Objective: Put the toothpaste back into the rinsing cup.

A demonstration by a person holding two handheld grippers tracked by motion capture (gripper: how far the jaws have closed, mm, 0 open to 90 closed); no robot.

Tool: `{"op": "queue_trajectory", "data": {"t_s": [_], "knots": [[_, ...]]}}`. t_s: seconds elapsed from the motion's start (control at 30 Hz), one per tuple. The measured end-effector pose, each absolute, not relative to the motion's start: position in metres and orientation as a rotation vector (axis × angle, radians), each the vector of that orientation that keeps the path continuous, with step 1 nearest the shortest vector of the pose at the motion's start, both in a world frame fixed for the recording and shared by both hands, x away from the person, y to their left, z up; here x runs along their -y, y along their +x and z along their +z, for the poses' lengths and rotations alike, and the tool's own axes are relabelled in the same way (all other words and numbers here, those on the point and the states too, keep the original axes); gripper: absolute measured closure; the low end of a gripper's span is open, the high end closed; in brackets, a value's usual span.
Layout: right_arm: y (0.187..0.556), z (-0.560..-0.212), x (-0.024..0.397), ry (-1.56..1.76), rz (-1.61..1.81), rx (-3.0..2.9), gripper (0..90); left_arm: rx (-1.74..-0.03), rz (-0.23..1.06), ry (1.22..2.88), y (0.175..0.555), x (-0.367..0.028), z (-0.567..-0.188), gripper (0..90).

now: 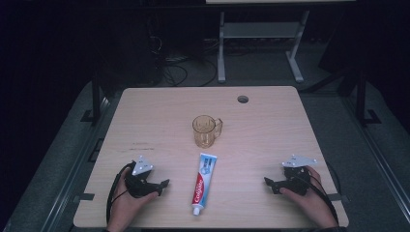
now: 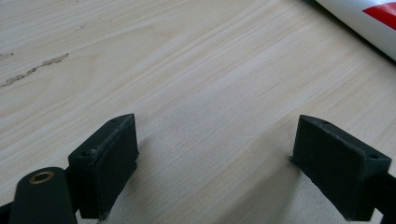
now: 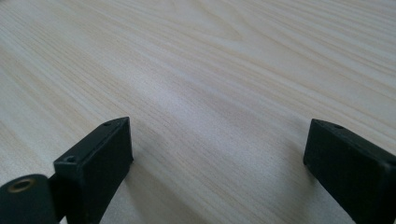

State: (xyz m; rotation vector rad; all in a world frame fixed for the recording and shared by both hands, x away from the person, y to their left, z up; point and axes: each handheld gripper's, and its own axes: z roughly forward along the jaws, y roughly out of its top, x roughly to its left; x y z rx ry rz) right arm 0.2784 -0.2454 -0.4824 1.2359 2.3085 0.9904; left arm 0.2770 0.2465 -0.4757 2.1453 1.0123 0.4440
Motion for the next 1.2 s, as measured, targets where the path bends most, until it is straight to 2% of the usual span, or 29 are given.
{"op": "queue_trajectory", "data": {"t_s": [0.33,0.63,0.67,0.7,0.83,0.87,0.9,0.93,1.2], "knots": [[0.278,-0.482,0.245,1.235,0.99,-2.309,7.1,-1.012,0.445,2.142,0.276,-0.247,-0.475,16.2],[0.278,-0.482,0.245,1.237,0.991,-2.309,7.1,-1.02,0.375,2.144,0.275,-0.25,-0.468,44.2],[0.278,-0.482,0.245,1.237,0.991,-2.309,7.1,-1.021,0.356,2.143,0.275,-0.25,-0.467,44.2],[0.278,-0.482,0.245,1.237,0.991,-2.309,7.1,-1.027,0.31,2.135,0.274,-0.25,-0.465,54.8],[0.278,-0.482,0.245,1.239,0.99,-2.308,7.1,-1.013,0.28,2.146,0.274,-0.249,-0.463,72.0],[0.278,-0.482,0.245,1.239,0.99,-2.308,7.1,-1.008,0.259,2.148,0.274,-0.248,-0.462,72.0],[0.278,-0.482,0.245,1.24,0.99,-2.308,7.1,-1.004,0.247,2.151,0.274,-0.247,-0.46,84.0],[0.278,-0.482,0.245,1.241,0.99,-2.309,7.1,-1.0,0.221,2.152,0.274,-0.246,-0.456,88.9],[0.278,-0.482,0.245,1.242,0.99,-2.309,7.1,-1.002,0.163,2.164,0.275,-0.235,-0.447,90.0]]}}
